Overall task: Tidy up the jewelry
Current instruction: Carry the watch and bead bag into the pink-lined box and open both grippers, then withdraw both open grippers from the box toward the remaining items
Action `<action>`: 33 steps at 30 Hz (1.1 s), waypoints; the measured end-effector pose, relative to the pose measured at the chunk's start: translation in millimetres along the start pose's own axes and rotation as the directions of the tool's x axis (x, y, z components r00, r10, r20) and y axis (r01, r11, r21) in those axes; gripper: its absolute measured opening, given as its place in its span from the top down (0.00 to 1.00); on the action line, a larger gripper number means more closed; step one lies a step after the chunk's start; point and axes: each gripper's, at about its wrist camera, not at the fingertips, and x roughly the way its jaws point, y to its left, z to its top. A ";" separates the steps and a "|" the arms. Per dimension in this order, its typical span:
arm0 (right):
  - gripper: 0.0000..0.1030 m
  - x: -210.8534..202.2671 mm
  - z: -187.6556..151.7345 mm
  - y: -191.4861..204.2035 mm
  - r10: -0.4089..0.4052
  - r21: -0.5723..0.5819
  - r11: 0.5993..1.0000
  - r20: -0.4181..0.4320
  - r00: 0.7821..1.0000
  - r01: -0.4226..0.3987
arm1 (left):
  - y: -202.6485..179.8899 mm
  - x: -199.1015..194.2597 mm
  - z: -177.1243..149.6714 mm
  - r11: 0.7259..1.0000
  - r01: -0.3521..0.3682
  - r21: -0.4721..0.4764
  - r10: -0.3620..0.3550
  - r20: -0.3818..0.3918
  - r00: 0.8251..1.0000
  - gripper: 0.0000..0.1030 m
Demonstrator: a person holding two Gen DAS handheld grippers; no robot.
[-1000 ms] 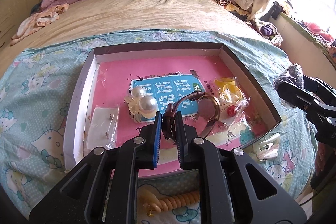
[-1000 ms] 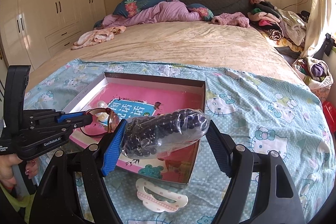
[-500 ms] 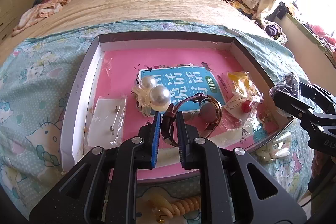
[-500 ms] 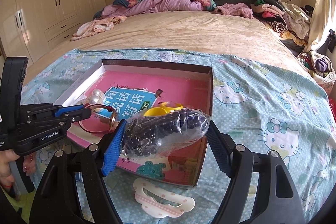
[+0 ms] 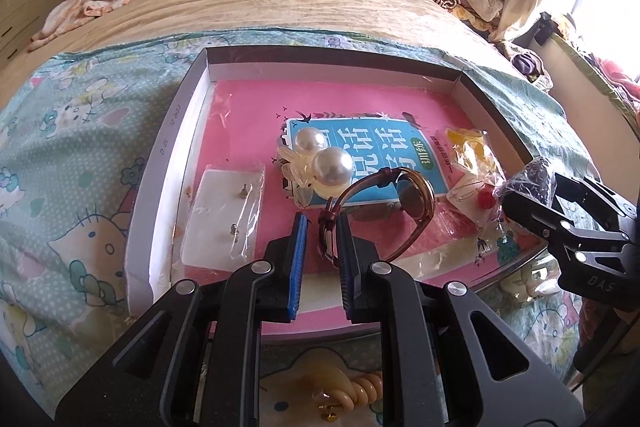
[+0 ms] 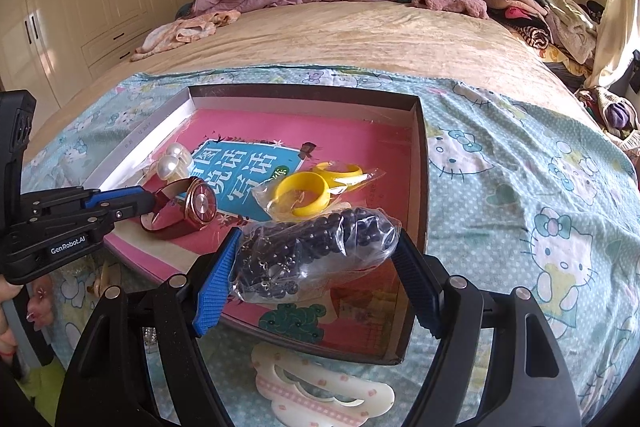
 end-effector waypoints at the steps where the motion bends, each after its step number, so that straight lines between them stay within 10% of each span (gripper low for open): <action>1: 0.28 0.9 0.0 0.2 0.001 -0.001 1.000 -0.002 1.000 -0.001 | 0.3 -0.9 -0.5 1.000 0.000 -0.001 0.000 0.001 1.000 0.92; 26: 0.09 -29.8 0.8 4.6 0.015 0.008 1.000 0.055 0.998 -0.015 | -1.8 -12.9 -3.4 1.000 0.001 -0.008 0.000 0.014 1.000 0.91; 33: 0.08 -41.5 -1.6 0.4 0.009 0.028 1.000 0.069 0.998 -0.011 | -2.5 -24.7 -4.1 1.000 -0.006 -0.010 0.006 0.021 1.000 0.57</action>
